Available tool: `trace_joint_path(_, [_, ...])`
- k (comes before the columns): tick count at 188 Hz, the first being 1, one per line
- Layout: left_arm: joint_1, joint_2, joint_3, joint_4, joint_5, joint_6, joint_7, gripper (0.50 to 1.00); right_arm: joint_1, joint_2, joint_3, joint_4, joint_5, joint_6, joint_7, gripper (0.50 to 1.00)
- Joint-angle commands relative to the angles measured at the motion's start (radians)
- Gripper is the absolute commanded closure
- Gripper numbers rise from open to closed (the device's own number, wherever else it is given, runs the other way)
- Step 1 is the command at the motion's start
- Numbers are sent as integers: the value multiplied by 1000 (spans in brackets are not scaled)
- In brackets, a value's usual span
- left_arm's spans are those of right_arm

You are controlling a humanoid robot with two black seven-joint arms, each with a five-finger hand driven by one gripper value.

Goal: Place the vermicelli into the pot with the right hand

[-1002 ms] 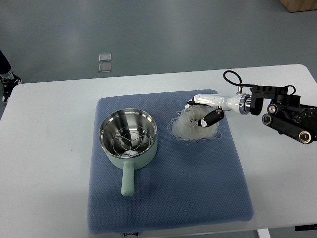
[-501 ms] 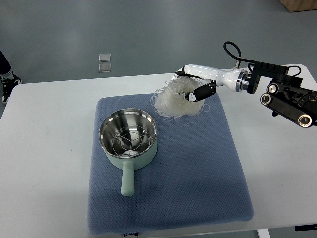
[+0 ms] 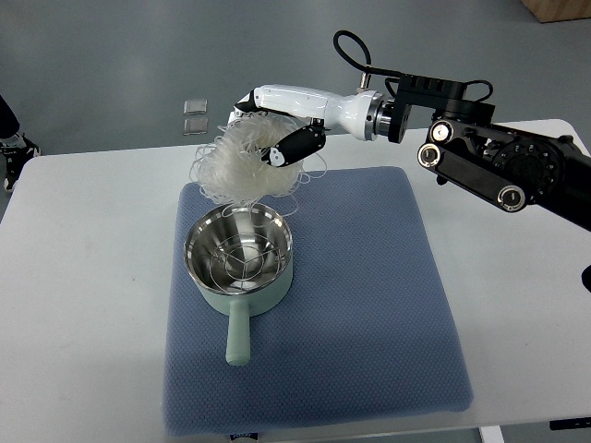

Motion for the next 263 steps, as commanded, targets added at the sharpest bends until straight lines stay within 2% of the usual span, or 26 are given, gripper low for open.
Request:
trace_joint_path(1, [-1,0,0,0,0,0,0,500,-28,23,0,0,-1,1,-3,1000])
trace_joint_path(86, [-1,0,0,0,0,0,0,500,-89,57,-16,11,-3,13,-5,998])
trace_joint_path(89, [-1,0,0,0,0,0,0,500,-95,57,-17,9,-3,13,-6,941])
trace_joint_path(90, [-1,0,0,0,0,0,0,500,-95,57,-17,9,-3,13,-6,940])
trace_joint_path(93, [-1,0,0,0,0,0,0,500,-100,57,-17,9,-3,13,-6,889])
trace_joint_path(94, [-1,0,0,0,0,0,0,500,-100,57,-17,9,-3,13,-6,889])
trace_joint_path(95, [-1,0,0,0,0,0,0,500,-103,57,-17,8,-4,13,-6,863])
trace_joint_path(96, [-1,0,0,0,0,0,0,500,-103,57,-17,8,-4,13,-6,863])
trace_joint_path(97, [-1,0,0,0,0,0,0,500,-105,57,-17,8,-4,13,-6,830])
trace_joint_path(98, [-1,0,0,0,0,0,0,500,-105,57,-17,8,-4,13,-6,830])
trace_joint_path(100, [1,0,0,0,0,0,0,500,-109,57,-17,6,-4,11,-6,769])
trace_joint_path(101, [1,0,0,0,0,0,0,500,-109,57,-17,6,-4,11,-6,769])
trace_joint_path(102, [-1,0,0,0,0,0,0,500,-111,55,-17,5,-3,10,-6,740])
trace_joint_path(106, [-1,0,0,0,0,0,0,500,-114,57,-17,3,-3,8,-6,701])
trace_joint_path(114, [1,0,0,0,0,0,0,500,-117,55,-17,3,-3,11,-6,662])
trace_joint_path(128, [-1,0,0,0,0,0,0,500,-120,55,-17,0,-4,16,-8,632])
trace_joint_path(135, [1,0,0,0,0,0,0,500,-120,54,-17,-1,-4,16,-6,599])
trace_joint_path(192, [1,0,0,0,0,0,0,500,-112,17,-14,-5,2,21,-6,597])
trace_joint_path(263, [-1,0,0,0,0,0,0,500,-91,-48,27,-9,28,82,-6,597])
